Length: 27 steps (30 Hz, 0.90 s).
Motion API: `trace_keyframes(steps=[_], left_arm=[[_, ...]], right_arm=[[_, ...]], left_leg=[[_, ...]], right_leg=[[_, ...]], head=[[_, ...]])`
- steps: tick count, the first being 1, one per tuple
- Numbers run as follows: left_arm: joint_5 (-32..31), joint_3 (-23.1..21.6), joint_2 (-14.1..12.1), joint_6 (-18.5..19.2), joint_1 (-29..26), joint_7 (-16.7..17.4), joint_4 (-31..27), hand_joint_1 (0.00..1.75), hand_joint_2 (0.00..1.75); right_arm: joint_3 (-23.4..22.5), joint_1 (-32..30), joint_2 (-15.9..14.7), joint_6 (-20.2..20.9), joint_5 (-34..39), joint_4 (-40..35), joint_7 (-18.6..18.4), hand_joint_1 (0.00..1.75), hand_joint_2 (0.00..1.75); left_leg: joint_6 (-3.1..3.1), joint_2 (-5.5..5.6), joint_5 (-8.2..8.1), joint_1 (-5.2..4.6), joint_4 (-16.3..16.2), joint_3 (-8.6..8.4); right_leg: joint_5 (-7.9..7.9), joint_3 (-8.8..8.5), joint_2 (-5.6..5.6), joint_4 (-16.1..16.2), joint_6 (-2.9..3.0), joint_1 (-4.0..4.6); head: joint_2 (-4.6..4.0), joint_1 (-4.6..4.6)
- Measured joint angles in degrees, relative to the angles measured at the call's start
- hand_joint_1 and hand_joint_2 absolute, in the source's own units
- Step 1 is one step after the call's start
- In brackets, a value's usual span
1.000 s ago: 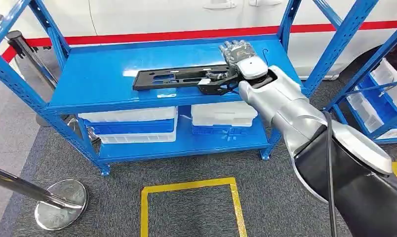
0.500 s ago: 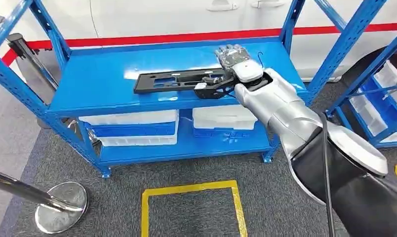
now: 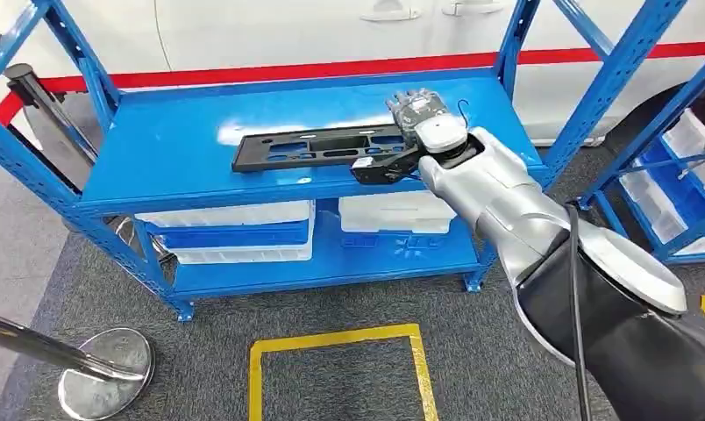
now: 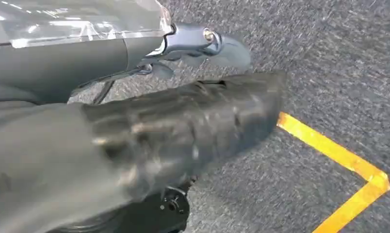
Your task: Take the parts from the cabinet and place them on the table.
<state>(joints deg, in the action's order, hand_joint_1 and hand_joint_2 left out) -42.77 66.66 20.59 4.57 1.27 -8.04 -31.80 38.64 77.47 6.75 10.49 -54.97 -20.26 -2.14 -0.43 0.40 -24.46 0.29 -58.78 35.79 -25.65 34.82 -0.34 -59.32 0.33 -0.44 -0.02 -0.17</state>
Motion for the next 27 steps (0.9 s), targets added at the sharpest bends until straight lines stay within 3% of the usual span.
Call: trace_keyframes(steps=[3,4,6,7,8,10,12,14,16,18,19,21,22,23,24,25,27], left_arm=[[-0.02,0.02,0.07,0.00,-0.04,0.02,0.00,0.00,0.00],[-0.04,0.04,0.07,0.00,-0.07,0.00,0.00,0.00,0.00],[-0.04,0.07,0.04,0.00,0.06,0.00,0.00,0.00,0.00],[-0.04,0.09,0.04,0.00,0.08,0.00,0.00,0.00,0.00],[-0.04,0.09,0.02,0.00,0.09,0.00,0.00,0.00,0.00],[-0.07,0.09,0.02,0.00,0.10,0.00,0.00,0.00,0.00],[-0.07,0.11,0.09,0.00,0.01,0.00,0.00,0.00,0.00],[-0.09,0.11,0.09,0.00,0.12,0.00,0.02,0.00,0.00],[-0.09,0.11,0.09,0.00,0.20,0.00,0.02,0.00,0.00],[-0.11,0.11,0.04,0.00,0.28,0.00,0.02,0.00,0.00],[-0.11,0.13,0.02,0.00,0.22,-0.02,0.04,0.00,0.00],[-0.20,0.15,-0.13,0.00,0.23,-0.02,0.04,0.00,0.00],[-0.22,0.15,-0.18,0.00,0.24,-0.04,0.07,0.00,0.00],[-0.22,0.13,-0.20,0.00,0.25,-0.07,0.09,0.00,0.00],[-0.22,0.13,-0.24,0.00,0.25,-0.15,0.11,0.00,0.00],[-0.22,0.15,-0.28,0.00,0.23,-0.17,0.13,0.00,0.00],[-0.20,0.15,-0.35,0.02,0.21,-0.24,0.13,0.00,0.00]], right_arm=[[0.24,-0.10,0.11,-0.11,-0.20,0.02,0.00,0.00,1.75],[0.24,-0.04,0.11,-0.13,-0.28,0.07,0.00,0.00,1.75],[0.28,-0.19,0.11,-0.20,-0.39,0.17,0.00,0.00,1.75],[0.39,-0.57,0.11,-0.17,-0.46,0.28,0.00,0.00,1.75],[0.50,-1.00,0.11,-0.17,-0.50,0.33,0.11,0.00,1.75],[0.72,-1.32,0.11,-0.15,-0.52,0.46,0.15,0.00,1.75],[0.76,-1.22,0.13,-0.17,-0.55,0.44,0.20,0.00,1.75],[0.92,-1.25,0.35,-0.17,-0.55,0.46,0.24,0.00,1.75],[1.11,-1.53,0.42,-0.20,-0.55,0.46,0.24,0.00,1.75],[1.20,-1.56,0.44,-0.20,-0.55,0.48,0.26,0.00,1.75],[1.22,-1.51,0.48,-0.20,-0.55,0.50,0.24,0.00,1.75],[1.22,-1.85,0.79,-0.22,-0.52,0.59,0.26,0.00,1.75],[1.25,-2.23,0.79,-0.24,-0.52,0.63,0.28,0.00,1.75],[1.25,-2.63,0.85,-0.28,-0.52,0.63,0.28,0.00,1.75],[1.25,-2.95,0.92,-0.31,-0.55,0.63,0.28,0.00,1.75],[1.27,-3.02,0.94,-0.33,-0.55,0.63,0.28,0.00,1.75],[1.27,-2.89,0.98,-0.37,-0.55,0.63,0.28,0.00,1.75]], left_leg=[[-0.74,-0.13,0.33,0.53,0.89,-0.65],[-0.85,-0.14,0.30,0.46,1.13,-0.86],[-1.32,-0.19,0.07,0.38,1.07,-0.98],[-1.50,-0.19,-0.05,0.36,1.03,-1.07],[-1.64,-0.16,-0.16,0.36,0.96,-1.19],[-1.60,0.01,-0.58,0.36,0.68,-1.56],[-1.29,0.08,-1.29,0.36,0.29,-2.04],[-0.82,0.07,-1.55,0.06,-0.01,-1.72],[-0.40,0.04,-1.44,0.11,0.37,-1.86],[0.13,0.00,-2.32,0.16,-0.20,-1.80],[0.41,-0.11,-3.74,0.15,-2.59,-0.92],[0.90,-0.09,-7.52,0.38,-11.46,3.58],[1.08,-0.09,-8.65,0.40,-15.25,5.77],[1.17,-0.10,-8.62,0.40,-17.18,7.13],[1.18,-0.10,-6.98,0.42,-16.09,7.06],[1.09,-0.11,-4.34,0.43,-12.46,5.59],[0.67,-0.13,0.95,0.43,-2.31,0.96]], right_leg=[[-0.80,0.04,0.02,-0.69,-0.80,0.03],[-2.25,1.23,0.12,-2.95,-1.07,0.01],[-5.89,5.50,0.11,-11.39,-1.37,0.00],[-7.00,7.66,0.11,-15.27,-1.43,-0.01],[-6.74,8.82,0.13,-16.99,-1.45,-0.07],[-2.67,7.22,0.14,-12.50,-1.25,-0.26],[2.42,2.82,0.20,-2.40,-0.56,-0.22],[1.14,1.53,0.15,-0.45,-0.28,0.25],[1.07,1.69,0.05,-0.58,-0.02,0.42],[1.36,0.92,0.19,0.32,0.52,-0.31],[1.29,0.68,0.17,0.54,0.98,-0.34],[1.11,0.50,0.09,0.54,1.33,-0.25],[1.02,0.44,0.09,0.52,1.44,-0.22],[0.92,0.36,0.08,0.47,1.39,-0.21],[0.76,0.22,0.08,0.40,1.36,-0.21],[0.57,0.06,0.04,0.30,1.26,-0.22],[0.10,-0.42,0.02,0.11,0.94,-0.23]], head=[[0.02,0.02],[0.02,0.04],[0.00,0.02],[0.00,0.02],[0.02,0.02],[0.00,0.02],[0.02,0.02],[0.02,-0.02],[0.00,0.00],[0.02,0.02],[0.02,-0.02],[0.00,-0.02],[0.02,0.00],[0.00,-0.02],[0.00,0.00],[0.00,0.00],[0.02,0.00]])
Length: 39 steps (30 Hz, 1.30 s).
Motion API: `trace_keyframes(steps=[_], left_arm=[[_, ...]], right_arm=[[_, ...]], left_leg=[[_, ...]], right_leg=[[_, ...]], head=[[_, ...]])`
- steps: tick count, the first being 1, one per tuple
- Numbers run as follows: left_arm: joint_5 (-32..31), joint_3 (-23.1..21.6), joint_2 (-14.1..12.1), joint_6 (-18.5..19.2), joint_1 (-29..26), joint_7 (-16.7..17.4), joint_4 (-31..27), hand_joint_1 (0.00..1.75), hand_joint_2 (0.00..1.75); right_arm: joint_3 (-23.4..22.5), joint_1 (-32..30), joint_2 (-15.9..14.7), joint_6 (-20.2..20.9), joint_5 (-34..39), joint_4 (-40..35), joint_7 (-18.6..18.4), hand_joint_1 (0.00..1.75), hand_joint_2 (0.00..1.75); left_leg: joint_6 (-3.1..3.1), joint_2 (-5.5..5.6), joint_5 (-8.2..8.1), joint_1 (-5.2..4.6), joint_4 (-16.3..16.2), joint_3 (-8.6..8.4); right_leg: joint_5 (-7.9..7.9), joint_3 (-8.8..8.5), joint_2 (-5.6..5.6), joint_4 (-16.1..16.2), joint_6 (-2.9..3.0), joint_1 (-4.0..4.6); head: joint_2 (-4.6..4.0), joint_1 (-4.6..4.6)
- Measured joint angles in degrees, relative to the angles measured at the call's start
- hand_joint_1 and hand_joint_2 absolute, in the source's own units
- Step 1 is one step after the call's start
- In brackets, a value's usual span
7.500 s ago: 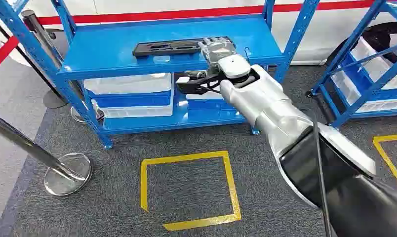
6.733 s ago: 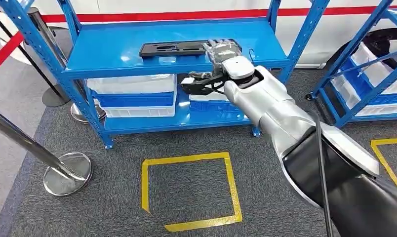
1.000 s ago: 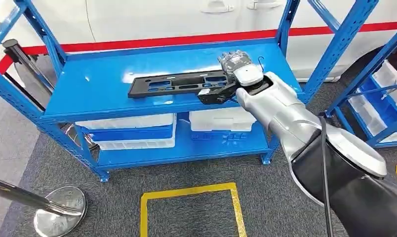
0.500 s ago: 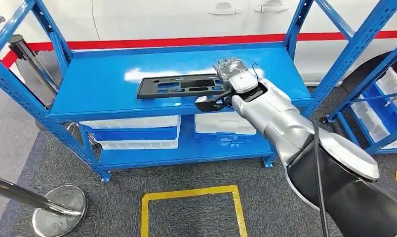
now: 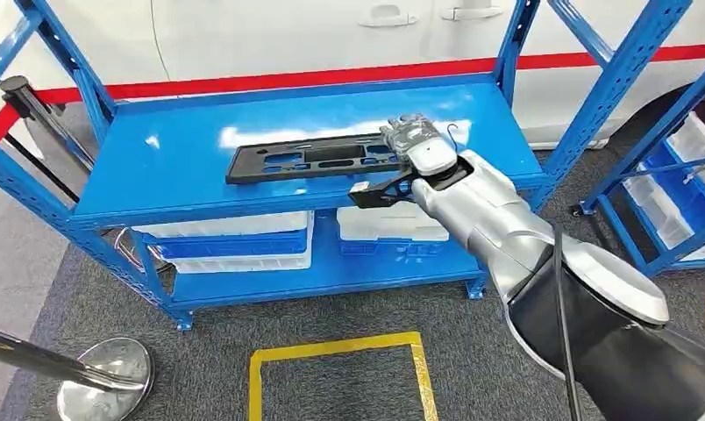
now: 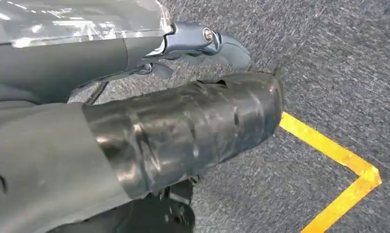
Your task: Take the parts from the cabinet and place them on the table.
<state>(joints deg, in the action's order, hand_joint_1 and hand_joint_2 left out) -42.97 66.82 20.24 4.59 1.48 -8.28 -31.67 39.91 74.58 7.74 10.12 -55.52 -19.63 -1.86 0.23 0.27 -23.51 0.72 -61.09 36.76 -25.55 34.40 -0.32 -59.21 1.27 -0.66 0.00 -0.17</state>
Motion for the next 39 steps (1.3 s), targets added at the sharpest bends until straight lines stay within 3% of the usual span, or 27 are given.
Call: trace_keyframes(steps=[1,4,6,7,8,10,11,12,13,15,17,20,21,22,23,25,26,27,28,30,31,32,35,36,38,39], left_arm=[[0.11,0.04,0.00,0.04,0.00,-0.11,0.04,0.00,0.00],[0.24,0.09,0.00,0.15,0.15,-0.28,0.11,0.00,0.00],[0.37,0.13,0.00,0.28,0.18,-0.31,0.11,0.00,0.00],[0.42,0.15,0.00,0.31,0.11,-0.31,0.13,0.00,0.00],[0.42,0.17,0.00,0.31,0.11,-0.31,0.13,0.00,0.00],[0.37,0.26,0.00,0.35,0.07,-0.26,0.13,0.00,0.00],[0.33,0.31,0.00,0.42,0.06,-0.24,0.13,0.00,0.00],[0.31,0.31,0.00,0.48,0.03,-0.18,0.13,0.00,0.00],[0.31,0.31,0.00,0.48,0.03,-0.17,0.13,0.00,0.00],[0.28,0.35,0.11,0.50,-0.04,-0.15,0.13,0.00,0.00],[0.24,0.37,0.13,0.50,-0.04,-0.15,0.13,0.00,0.00],[0.22,0.37,0.13,0.50,-0.03,-0.13,0.13,0.00,0.00],[0.20,0.37,0.13,0.50,0.03,-0.13,0.11,0.00,0.00],[0.20,0.39,0.13,0.50,-0.09,-0.15,0.11,0.00,0.00],[0.20,0.42,0.13,0.50,-0.10,-0.11,0.11,0.00,0.00],[0.17,0.42,0.13,0.50,-0.06,-0.13,0.11,0.00,0.00],[0.17,0.39,0.13,0.50,-0.05,-0.13,0.11,0.00,0.00],[0.17,0.42,0.13,0.50,-0.05,-0.13,0.11,0.00,0.00],[0.18,0.42,0.13,0.50,-0.06,-0.13,0.11,0.00,0.00],[0.17,0.46,0.13,0.50,-0.16,-0.13,0.09,0.00,0.00],[0.17,0.48,0.13,0.50,-0.17,-0.13,0.09,0.00,0.00],[0.15,0.50,0.15,0.50,-0.18,-0.11,0.07,0.00,0.00],[0.15,0.52,0.15,0.50,-0.04,-0.11,0.04,0.00,0.00],[0.15,0.52,0.18,0.50,0.05,-0.13,0.02,0.00,0.00],[0.15,0.57,0.28,0.50,-0.10,-0.13,0.00,0.00,0.00],[0.15,0.61,0.28,0.50,-0.08,-0.13,0.00,0.00,0.00]], right_arm=[[0.00,0.07,0.00,-0.02,0.00,0.02,0.00,0.00,1.75],[0.00,0.09,0.02,-0.02,0.00,0.04,0.00,0.00,1.75],[0.00,0.19,0.04,-0.07,0.00,-0.02,-0.02,0.00,1.75],[0.00,0.32,0.02,-0.09,0.00,-0.02,-0.04,0.00,1.75],[0.00,0.40,-0.11,-0.11,0.00,0.00,-0.09,0.00,1.75],[0.00,0.02,-0.28,-0.11,0.00,0.06,-0.09,0.00,1.75],[0.00,-0.26,-0.31,-0.11,0.00,0.09,-0.09,0.00,1.75],[0.00,-0.42,-0.39,-0.13,0.00,0.11,-0.09,0.00,1.75],[0.00,-0.41,-0.44,-0.15,0.00,0.13,-0.09,0.00,1.75],[0.00,-0.10,-0.57,-0.20,0.02,0.13,-0.09,0.00,1.75],[0.00,0.12,-0.61,-0.31,0.07,0.13,-0.09,0.00,1.75],[0.00,0.06,-0.63,-0.33,0.07,0.15,-0.09,0.00,1.75],[0.00,0.09,-0.74,-0.37,0.09,0.13,-0.11,0.00,1.75],[0.00,0.16,-0.77,-0.39,0.09,0.13,-0.11,0.00,1.75],[0.00,0.25,-0.74,-0.39,0.20,0.13,-0.13,0.00,1.75],[0.00,-0.09,-0.72,-0.42,0.46,0.18,-0.09,0.00,1.75],[0.00,-0.43,-0.72,-0.46,0.74,0.24,-0.07,0.00,1.75],[0.00,-0.84,-0.72,-0.52,0.96,0.26,-0.04,0.00,1.75],[0.00,-1.16,-0.72,-0.61,1.05,0.26,-0.04,0.00,1.75],[0.00,-1.54,-0.72,-0.87,1.07,0.26,-0.04,0.00,1.75],[0.00,-1.62,-0.72,-1.05,1.07,0.28,-0.04,0.00,1.75],[0.00,-1.65,-0.74,-1.16,1.07,0.33,-0.04,0.00,1.75],[0.00,-2.19,-0.74,-1.27,1.07,0.35,-0.02,0.00,1.75],[0.00,-2.19,-0.74,-1.29,1.07,0.31,-0.02,0.00,1.75],[0.00,-2.07,-0.83,-1.38,1.09,0.28,-0.04,0.00,1.75],[0.00,-2.10,-0.96,-1.38,1.18,0.31,-0.04,0.00,1.75]], left_leg=[[-0.26,0.04,-0.82,-0.13,1.63,-1.08],[-0.76,0.17,-1.04,-0.44,2.39,-1.14],[-1.46,-0.03,-0.67,0.23,3.37,-1.80],[-1.74,-0.04,-0.68,0.18,3.55,-2.07],[-2.02,-0.10,-0.77,0.18,3.54,-2.12],[-2.26,-0.11,-0.95,0.13,3.46,-2.15],[-2.30,-0.10,-1.02,0.13,3.38,-2.17],[-2.37,-0.05,-1.16,0.13,3.30,-2.25],[-2.27,0.03,-1.39,0.13,3.11,-2.39],[-2.04,0.15,-2.05,0.12,2.64,-2.82],[-1.52,0.18,-2.48,-0.26,2.18,-2.60],[-0.87,0.11,-2.35,-0.17,2.73,-2.83],[-0.51,0.08,-2.87,-0.20,2.45,-2.59],[-0.21,0.02,-3.75,-0.14,1.02,-2.40],[-0.01,0.03,-5.53,-0.07,-2.22,-0.91],[0.38,0.02,-9.18,0.10,-11.23,3.75],[0.53,0.02,-9.94,0.10,-14.65,5.81],[0.58,0.01,-9.01,0.12,-15.12,6.52],[0.56,0.00,-6.97,0.16,-12.85,5.75],[0.26,-0.05,-1.26,0.20,-3.00,1.35],[-0.07,-0.08,-0.12,0.18,1.56,-0.35],[-0.19,-0.07,-0.67,-0.15,2.50,-1.30],[-0.75,0.11,-0.91,-0.25,2.46,-1.05],[-1.16,0.08,-0.69,0.16,3.04,-1.45],[-1.93,-0.10,-0.72,0.31,3.47,-2.05],[-2.04,-0.12,-0.79,0.29,3.44,-2.09]], right_leg=[[-0.19,0.02,-0.02,-0.03,-0.24,0.27],[-0.04,0.19,-0.01,0.16,-0.82,0.31],[-0.67,0.32,0.00,-0.20,-1.43,0.31],[-1.80,0.97,0.09,-2.02,-1.68,0.32],[-3.67,2.70,0.05,-5.58,-1.87,0.31],[-7.28,7.70,0.08,-14.93,-2.22,0.23],[-7.55,9.40,0.09,-17.64,-2.29,0.21],[-6.31,9.64,0.09,-17.29,-2.29,0.13],[-3.90,8.50,0.09,-14.31,-2.19,0.07],[1.65,3.76,0.11,-4.13,-1.65,0.09],[1.07,1.84,0.11,-0.16,-1.36,0.56],[0.98,1.89,0.00,-0.43,-1.07,0.74],[1.24,1.34,0.11,0.25,-0.57,-0.10],[1.22,1.03,0.10,0.55,-0.27,-0.07],[1.14,0.90,0.13,0.56,0.09,-0.08],[0.94,0.73,0.10,0.55,0.37,-0.03],[0.84,0.67,0.11,0.52,0.40,-0.02],[0.73,0.54,0.10,0.48,0.35,-0.02],[0.56,0.36,0.08,0.44,0.30,-0.03],[0.11,-0.14,-0.02,0.27,-0.04,-0.04],[-0.15,-0.25,-0.02,0.21,-0.29,-0.03],[-0.28,0.05,-0.09,-0.11,-0.57,0.46],[-0.13,-0.03,-0.03,0.34,-1.24,0.29],[-0.35,-0.16,-0.06,0.30,-1.57,0.56],[-2.91,1.55,0.02,-3.73,-1.81,0.30],[-4.92,3.77,0.03,-8.18,-1.96,0.28]], head=[[-0.02,0.02],[0.00,0.00],[0.00,0.02],[-0.02,0.04],[0.00,0.02],[-0.02,0.02],[0.00,0.02],[-0.02,0.02],[-0.02,0.02],[-0.02,0.02],[0.00,0.04],[-0.02,0.00],[0.00,0.00],[-0.02,0.02],[0.00,-0.02],[-0.02,0.00],[0.00,-0.02],[-0.02,0.00],[0.00,-0.02],[0.00,0.00],[0.00,0.00],[0.00,-0.02],[-0.02,0.02],[-0.02,0.00],[-0.02,0.02],[-0.02,0.04]])
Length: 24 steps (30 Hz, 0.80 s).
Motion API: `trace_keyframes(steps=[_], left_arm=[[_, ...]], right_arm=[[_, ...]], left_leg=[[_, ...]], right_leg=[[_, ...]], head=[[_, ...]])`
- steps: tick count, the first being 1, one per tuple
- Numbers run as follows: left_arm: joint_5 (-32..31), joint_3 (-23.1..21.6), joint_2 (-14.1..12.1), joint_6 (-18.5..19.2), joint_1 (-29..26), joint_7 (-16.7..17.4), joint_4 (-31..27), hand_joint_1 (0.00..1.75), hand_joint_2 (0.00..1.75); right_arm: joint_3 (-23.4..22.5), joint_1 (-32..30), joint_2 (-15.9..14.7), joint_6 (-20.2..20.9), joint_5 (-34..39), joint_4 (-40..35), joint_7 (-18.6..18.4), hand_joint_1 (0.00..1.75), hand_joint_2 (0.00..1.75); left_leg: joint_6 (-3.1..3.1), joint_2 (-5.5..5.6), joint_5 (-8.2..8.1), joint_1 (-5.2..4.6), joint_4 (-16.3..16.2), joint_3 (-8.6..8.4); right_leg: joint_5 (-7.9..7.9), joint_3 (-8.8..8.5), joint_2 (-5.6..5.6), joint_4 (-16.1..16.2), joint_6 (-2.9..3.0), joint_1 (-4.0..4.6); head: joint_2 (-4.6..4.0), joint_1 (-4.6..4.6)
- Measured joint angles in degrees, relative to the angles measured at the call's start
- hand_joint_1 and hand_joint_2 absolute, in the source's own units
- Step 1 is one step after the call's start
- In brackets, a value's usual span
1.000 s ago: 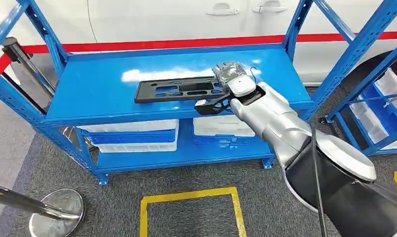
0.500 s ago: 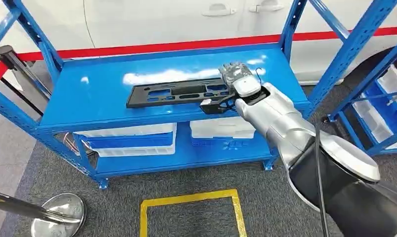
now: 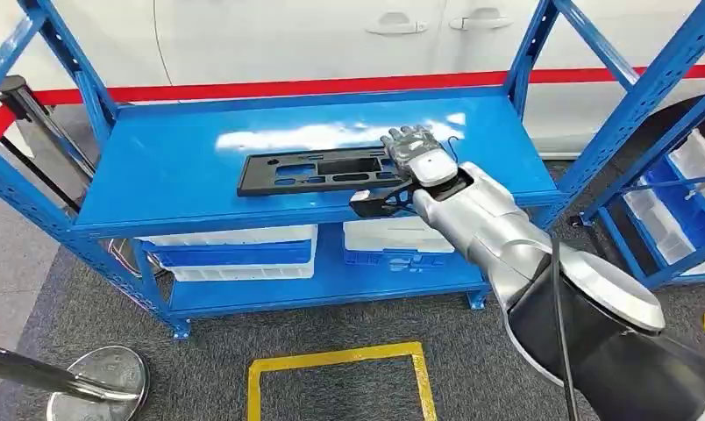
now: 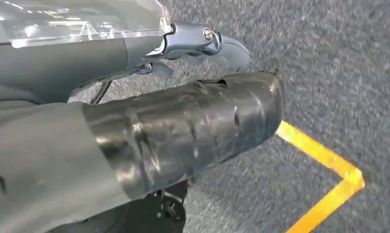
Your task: Take the parts from the cabinet and place them on the table.
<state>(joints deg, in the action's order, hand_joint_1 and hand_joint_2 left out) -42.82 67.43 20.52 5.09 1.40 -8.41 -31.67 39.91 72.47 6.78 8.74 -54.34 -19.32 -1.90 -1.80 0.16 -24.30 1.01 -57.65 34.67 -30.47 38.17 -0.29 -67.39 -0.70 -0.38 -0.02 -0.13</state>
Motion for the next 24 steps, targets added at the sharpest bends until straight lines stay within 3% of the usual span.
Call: trace_keyframes(steps=[1,2,3,4,6,7,8,11,13,14,17,18,19,20,21,22,23,24], left_arm=[[0.00,0.04,0.00,0.00,0.01,0.00,-0.02,0.00,0.00],[0.00,0.06,0.00,0.00,0.02,0.00,-0.04,0.00,0.00],[0.00,0.07,0.00,0.00,0.02,0.00,-0.04,0.00,0.00],[0.00,0.07,0.00,0.00,0.02,0.00,-0.04,0.00,0.00],[0.00,0.07,0.09,0.00,-0.01,0.02,-0.04,0.00,0.00],[0.00,0.09,0.17,0.00,-0.01,0.02,-0.04,0.00,0.00],[-0.02,0.09,0.17,0.00,0.05,0.02,-0.04,0.00,0.00],[-0.17,0.09,0.20,0.02,0.10,0.02,-0.04,0.00,0.00],[-0.20,0.09,0.20,0.04,0.15,0.02,-0.09,0.00,0.00],[-0.20,0.09,0.20,0.02,0.06,0.00,-0.11,0.00,0.00],[-0.35,0.07,0.11,0.02,0.06,0.02,-0.20,0.00,0.00],[-0.35,0.09,0.11,0.02,0.03,0.02,-0.22,0.00,0.00],[-0.37,0.07,0.13,0.02,0.01,0.02,-0.20,0.00,0.00],[-0.35,0.09,0.13,0.02,-0.05,0.04,-0.22,0.00,0.00],[-0.35,0.09,0.13,0.02,-0.06,0.04,-0.22,0.00,0.00],[-0.35,0.09,0.11,0.02,-0.07,0.04,-0.24,0.00,0.00],[-0.35,0.09,0.11,0.02,-0.09,0.04,-0.24,0.00,0.00],[-0.37,0.07,0.11,0.02,-0.09,0.02,-0.28,0.00,0.00]], right_arm=[[0.00,-0.28,-0.11,0.02,0.13,0.04,0.00,0.00,1.75],[0.00,-0.57,-0.11,0.02,0.31,0.07,0.00,0.00,1.75],[0.00,-0.88,-0.11,-0.02,0.46,0.07,0.02,0.00,1.75],[0.00,-1.09,-0.17,-0.07,0.70,0.07,0.02,0.00,1.75],[0.00,-1.12,-0.22,-0.17,0.92,0.07,0.04,0.00,1.75],[0.00,-1.11,-0.26,-0.24,0.94,0.07,0.04,0.00,1.75],[0.00,-1.15,-0.26,-0.37,0.96,0.07,0.07,0.00,1.75],[0.00,-1.56,-0.26,-0.74,0.94,0.07,0.13,0.00,1.75],[0.00,-1.50,-0.42,-0.83,0.96,0.04,0.09,0.00,1.75],[0.00,-1.33,-0.44,-0.96,1.05,0.04,0.02,0.00,1.75],[0.00,-1.51,-0.46,-0.98,1.20,0.07,0.04,0.00,1.75],[0.00,-1.75,-0.46,-0.98,1.20,0.07,0.04,0.00,1.75],[0.00,-1.93,-0.46,-0.98,1.20,0.07,0.04,0.00,1.75],[0.00,-1.98,-0.46,-0.98,1.20,0.07,0.04,0.00,1.75],[0.00,-1.97,-0.46,-1.01,1.22,0.04,0.04,0.00,1.75],[0.00,-1.92,-0.46,-1.01,1.23,0.04,0.04,0.00,1.75],[0.00,-1.88,-0.46,-1.01,1.23,0.04,0.04,0.00,1.75],[0.00,-1.78,-0.50,-1.01,1.23,0.04,0.04,0.00,1.75]], left_leg=[[-0.17,0.00,-0.13,-0.04,-0.02,-0.05],[-0.23,0.01,-0.19,-0.05,-0.09,-0.05],[-0.28,0.05,-0.34,-0.06,-0.19,-0.13],[-0.23,0.09,-0.53,-0.06,-0.31,-0.24],[0.00,0.23,-1.17,-0.06,-0.80,-0.66],[0.19,0.23,-1.46,-0.07,-0.94,-0.84],[0.50,0.23,-1.64,-0.44,-1.05,-0.68],[1.21,0.22,-1.49,-0.29,-0.73,-0.81],[1.71,0.21,-2.25,-0.31,-0.99,-0.92],[1.96,0.13,-3.50,-0.32,-3.08,-0.22],[2.62,0.14,-8.84,-0.23,-16.08,6.52],[2.72,0.13,-9.06,-0.23,-18.64,8.21],[2.71,0.12,-7.85,-0.23,-18.18,8.38],[2.61,0.11,-5.38,-0.23,-14.91,7.13],[2.47,0.09,-3.10,-0.23,-11.05,5.29],[2.11,0.05,0.37,-0.24,-3.91,1.92],[1.78,0.11,-0.07,-0.51,-1.36,0.42],[1.59,0.13,-0.24,-0.70,-0.37,0.11]], right_leg=[[-1.90,2.66,0.01,-4.95,-0.16,-0.07],[-2.82,4.69,0.01,-8.35,-0.27,-0.12],[-2.24,5.63,0.01,-9.42,-0.33,-0.21],[-0.42,5.17,0.02,-7.68,-0.27,-0.28],[5.55,0.63,0.03,2.38,0.19,-0.31],[6.79,-1.13,0.06,6.67,0.50,-0.25],[5.81,-1.87,0.03,7.36,0.55,0.25],[5.78,-1.99,-0.07,7.66,0.85,0.42],[6.13,-2.86,0.07,8.69,1.51,-0.41],[6.09,-3.12,0.01,8.96,1.89,-0.43],[5.83,-3.27,-0.03,8.88,2.34,-0.32],[5.75,-3.27,-0.03,8.78,2.35,-0.30],[5.61,-3.35,-0.06,8.73,2.32,-0.30],[5.42,-3.52,-0.09,8.63,2.25,-0.30],[5.27,-3.74,-0.11,8.60,2.16,-0.30],[4.94,-4.19,-0.11,8.53,1.90,-0.30],[4.71,-4.31,-0.10,8.52,1.64,-0.08],[4.62,-4.07,-0.14,8.25,1.44,0.07]], head=[[0.00,-0.02],[0.00,-0.02],[0.02,-0.02],[0.00,-0.02],[0.00,-0.02],[0.00,-0.02],[0.00,-0.02],[0.00,-0.04],[0.02,0.00],[0.00,-0.07],[0.02,-0.04],[0.02,-0.05],[0.00,-0.04],[0.00,-0.04],[0.00,-0.06],[0.02,-0.04],[0.00,-0.04],[0.02,-0.04]])
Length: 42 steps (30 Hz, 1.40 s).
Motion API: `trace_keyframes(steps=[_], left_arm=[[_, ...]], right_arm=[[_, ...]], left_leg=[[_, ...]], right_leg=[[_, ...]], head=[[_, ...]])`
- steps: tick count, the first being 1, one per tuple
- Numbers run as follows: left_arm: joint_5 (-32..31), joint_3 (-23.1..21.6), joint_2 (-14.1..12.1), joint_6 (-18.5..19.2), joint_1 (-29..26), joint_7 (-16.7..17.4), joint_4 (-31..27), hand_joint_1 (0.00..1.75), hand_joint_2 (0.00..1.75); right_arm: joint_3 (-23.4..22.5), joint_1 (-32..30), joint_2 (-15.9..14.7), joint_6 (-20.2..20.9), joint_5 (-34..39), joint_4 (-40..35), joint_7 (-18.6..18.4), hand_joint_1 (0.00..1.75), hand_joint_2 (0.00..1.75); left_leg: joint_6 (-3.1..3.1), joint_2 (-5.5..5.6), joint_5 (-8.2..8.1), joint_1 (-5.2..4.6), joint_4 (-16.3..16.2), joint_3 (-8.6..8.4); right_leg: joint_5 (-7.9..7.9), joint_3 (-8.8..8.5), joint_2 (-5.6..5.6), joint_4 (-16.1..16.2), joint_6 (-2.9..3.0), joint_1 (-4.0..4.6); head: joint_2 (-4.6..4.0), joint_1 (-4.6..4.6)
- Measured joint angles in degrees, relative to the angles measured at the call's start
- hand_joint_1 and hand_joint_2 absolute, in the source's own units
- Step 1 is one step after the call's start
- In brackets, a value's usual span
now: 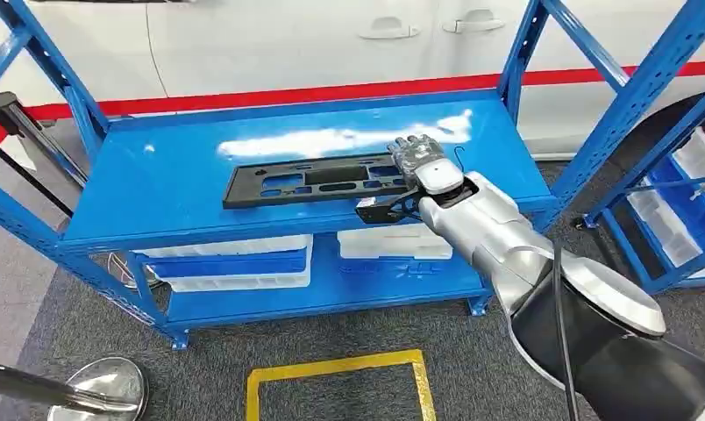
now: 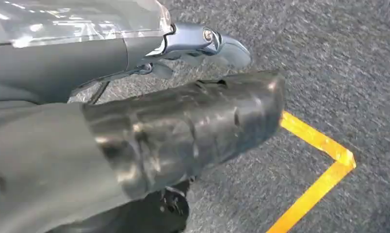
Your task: Take the parts from the cabinet and place them on the table.
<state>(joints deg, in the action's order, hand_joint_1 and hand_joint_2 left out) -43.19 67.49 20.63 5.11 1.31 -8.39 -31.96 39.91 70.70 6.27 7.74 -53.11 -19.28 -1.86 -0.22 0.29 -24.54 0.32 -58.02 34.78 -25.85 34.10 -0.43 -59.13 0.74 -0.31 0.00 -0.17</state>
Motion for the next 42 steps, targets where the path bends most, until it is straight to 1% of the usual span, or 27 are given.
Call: trace_keyframes(steps=[3,4,5,6,8,9,10,11,13,14,15,18,20,21,23,24,25,26,28,29,30,34,36,38,40,41,42], left_arm=[[0.00,0.00,0.00,0.00,0.10,0.02,0.00,0.00,0.00],[0.00,0.00,0.04,0.00,0.15,0.02,0.00,0.00,0.00],[0.00,0.00,0.09,0.00,0.05,0.02,0.00,0.00,0.00],[0.00,0.02,0.09,0.00,0.02,0.02,-0.02,0.00,0.00],[0.00,0.02,0.09,0.00,0.04,0.02,-0.02,0.00,0.00],[0.00,0.02,0.09,0.00,0.05,0.02,-0.02,0.00,0.00],[0.00,0.00,0.09,0.00,0.05,0.02,-0.04,0.00,0.00],[0.02,0.00,0.09,-0.02,0.02,0.02,-0.02,0.00,0.00],[0.39,0.00,0.15,-0.11,0.02,0.04,-0.02,0.00,0.00],[0.46,0.00,0.20,-0.28,-0.01,0.02,-0.02,0.00,0.00],[0.55,-0.02,0.20,-0.55,0.11,0.02,-0.02,0.00,0.00],[1.07,-0.13,0.17,-1.29,0.15,0.02,-0.09,0.00,0.00],[1.53,-0.33,0.17,-1.77,0.10,0.13,-0.17,0.00,0.00],[1.86,-0.35,0.17,-2.03,0.07,0.13,-0.22,0.00,0.00],[2.45,-0.37,0.11,-2.27,0.08,0.20,-0.24,0.00,0.00],[2.77,-0.44,0.11,-2.27,0.08,0.22,-0.24,0.00,0.00],[3.04,-0.63,0.11,-2.30,0.08,0.30,-0.24,0.00,0.00],[3.35,-0.76,0.11,-2.29,0.06,0.44,-0.24,0.00,0.00],[3.80,-0.90,0.09,-2.45,-0.03,0.42,-0.24,0.00,0.00],[4.04,-0.94,0.09,-2.45,-0.03,0.42,-0.26,0.00,0.00],[4.17,-0.96,0.09,-2.45,-0.04,0.46,-0.24,0.00,0.00],[4.24,-1.46,0.09,-2.45,0.07,0.42,-0.28,0.00,0.00],[4.28,-1.75,0.22,-2.45,-0.04,0.42,-0.28,0.00,0.00],[4.28,-1.86,0.20,-2.45,-0.01,0.39,-0.28,0.00,0.00],[4.28,-1.95,0.17,-2.45,-0.01,0.42,-0.28,0.00,0.00],[4.28,-2.01,0.17,-2.45,-0.03,0.42,-0.28,0.00,0.00],[4.28,-2.05,0.17,-2.45,-0.09,0.39,-0.28,0.00,0.00]], right_arm=[[0.00,-0.09,0.00,-0.02,0.00,0.00,0.00,0.00,1.75],[0.00,-0.02,0.00,-0.04,0.00,-0.09,0.00,0.00,1.75],[0.00,0.11,-0.15,-0.04,0.00,-0.11,0.00,0.00,1.75],[0.00,0.29,-0.20,-0.07,0.00,-0.09,-0.02,0.00,1.75],[0.00,-0.04,-0.35,-0.07,0.00,-0.04,-0.02,0.00,1.75],[0.00,-0.35,-0.42,-0.07,0.07,-0.02,-0.02,0.00,1.75],[0.00,-0.69,-0.44,-0.07,0.18,0.00,-0.02,0.00,1.75],[0.00,-0.93,-0.50,-0.07,0.31,0.00,0.00,0.00,1.75],[0.00,-0.97,-0.57,-0.11,0.57,0.00,0.02,0.00,1.75],[0.00,-0.98,-0.57,-0.13,0.63,0.00,0.07,0.00,1.75],[0.00,-1.03,-0.57,-0.22,0.68,0.02,0.11,0.00,1.75],[0.00,-2.09,-0.54,-0.35,0.83,0.04,0.15,0.00,1.75],[0.00,-2.47,-0.57,-0.37,0.85,0.02,0.15,0.00,1.75],[0.00,-2.45,-0.53,-0.39,0.94,0.02,0.15,0.00,1.75],[0.00,-2.97,-0.39,-0.39,0.98,0.09,0.17,0.00,1.75],[0.00,-3.44,-0.39,-0.39,1.05,0.15,0.17,0.00,1.75],[0.00,-3.94,-0.39,-0.39,1.18,0.22,0.24,0.00,1.75],[0.00,-4.28,-0.39,-0.39,1.38,0.22,0.33,0.00,1.75],[0.00,-4.66,-0.37,-0.39,1.97,0.22,0.50,0.00,1.75],[0.00,-4.77,-0.35,-0.42,2.06,0.24,0.52,0.00,1.75],[0.00,-4.91,-0.35,-0.46,2.14,0.31,0.57,0.00,1.75],[0.00,-6.28,-0.33,-0.74,2.30,0.42,0.68,0.00,1.75],[0.00,-6.38,-0.35,-0.83,2.38,0.44,0.68,0.00,1.75],[0.00,-6.57,-0.50,-0.98,2.40,0.52,0.68,0.00,1.75],[0.00,-7.10,-0.63,-1.07,2.40,0.59,0.61,0.00,1.75],[0.00,-7.15,-0.70,-1.07,2.40,0.61,0.53,0.00,1.75],[0.00,-7.04,-0.72,-1.07,2.40,0.61,0.50,0.00,1.75]], left_leg=[[-0.55,0.03,-0.05,-0.16,-0.26,0.19],[-1.06,-0.07,0.28,0.55,0.51,-0.32],[-1.34,-0.20,0.31,0.51,0.76,-0.60],[-1.75,-0.24,0.24,0.53,0.76,-0.62],[-1.97,-0.24,0.07,0.47,0.73,-0.66],[-2.06,-0.23,-0.02,0.45,0.65,-0.66],[-2.05,-0.20,-0.14,0.45,0.55,-0.72],[-2.02,-0.12,-0.36,0.46,0.41,-0.85],[-1.73,0.00,-0.99,0.46,-0.08,-1.24],[-1.50,0.01,-1.34,0.46,-0.29,-1.23],[-1.08,0.06,-1.65,-0.03,-0.78,-0.99],[-0.46,0.02,-1.64,0.11,-0.34,-1.25],[0.16,-0.02,-2.53,0.28,-1.22,-1.10],[0.44,-0.06,-3.95,0.30,-3.63,-0.12],[0.84,-0.09,-7.68,0.42,-12.22,4.36],[1.00,-0.09,-8.76,0.42,-15.80,6.49],[1.06,-0.09,-8.55,0.43,-17.55,7.82],[1.05,-0.10,-7.19,0.47,-16.70,7.76],[0.76,-0.10,-1.12,0.47,-7.44,3.84],[0.45,-0.11,1.05,0.46,-2.27,1.60],[0.17,-0.07,-0.05,0.18,-1.51,0.65],[-0.79,0.05,-0.06,0.20,-0.44,0.45],[-1.35,-0.08,0.09,0.58,0.40,-0.32],[-1.97,-0.18,-0.14,0.55,0.37,-0.39],[-2.14,-0.16,-0.33,0.52,0.27,-0.49],[-2.09,-0.13,-0.53,0.53,0.14,-0.62],[-2.01,-0.11,-0.78,0.54,0.00,-0.82]], right_leg=[[0.13,-0.18,0.09,0.48,-0.69,-0.13],[-0.23,-0.17,0.08,0.40,-1.08,0.10],[-1.32,0.44,0.16,-1.16,-1.24,-0.03],[-3.05,1.99,0.14,-4.42,-1.34,-0.08],[-6.81,6.94,0.14,-13.83,-1.66,-0.26],[-7.50,8.81,0.15,-16.96,-1.77,-0.33],[-6.96,9.71,0.15,-17.92,-1.84,-0.43],[-4.83,9.13,0.19,-15.82,-1.82,-0.53],[1.04,4.85,0.26,-6.11,-1.53,-0.59],[2.42,3.22,0.38,-1.95,-1.26,-0.53],[1.48,2.08,0.40,-0.71,-1.23,-0.06],[1.21,2.23,0.23,-0.63,-0.75,0.08],[1.38,1.41,0.29,0.15,0.02,-0.51],[1.27,1.23,0.28,0.25,0.43,-0.57],[1.04,1.00,0.22,0.22,0.80,-0.45],[0.88,0.93,0.23,0.19,0.87,-0.39],[0.76,0.85,0.23,0.13,0.87,-0.37],[0.63,0.72,0.22,0.08,0.85,-0.35],[0.11,0.24,0.12,-0.15,0.61,-0.37],[-0.21,0.00,0.12,-0.24,0.37,-0.38],[-0.34,0.09,0.12,-0.25,0.08,-0.07],[-0.35,-0.15,0.09,0.12,-0.90,0.09],[-2.02,0.81,0.23,-2.21,-1.40,-0.14],[-6.19,5.49,0.21,-11.23,-1.66,-0.22],[-7.68,9.37,0.22,-17.74,-1.86,-0.41],[-6.50,9.72,0.24,-17.52,-1.90,-0.51],[-4.08,8.68,0.26,-14.64,-1.89,-0.59]], head=[[0.00,0.00],[0.00,0.00],[-0.02,0.07],[0.00,0.04],[0.00,0.02],[-0.02,0.04],[-0.02,0.04],[-0.02,0.04],[0.00,0.04],[0.00,0.07],[0.00,0.07],[-0.02,0.00],[0.00,0.04],[0.00,-0.04],[-0.02,-0.02],[0.00,0.00],[-0.02,0.00],[-0.02,0.00],[0.00,-0.02],[-0.02,0.00],[0.00,0.02],[-0.02,0.02],[-0.02,0.07],[0.00,0.04],[0.00,0.04],[-0.02,0.04],[0.00,0.04]])
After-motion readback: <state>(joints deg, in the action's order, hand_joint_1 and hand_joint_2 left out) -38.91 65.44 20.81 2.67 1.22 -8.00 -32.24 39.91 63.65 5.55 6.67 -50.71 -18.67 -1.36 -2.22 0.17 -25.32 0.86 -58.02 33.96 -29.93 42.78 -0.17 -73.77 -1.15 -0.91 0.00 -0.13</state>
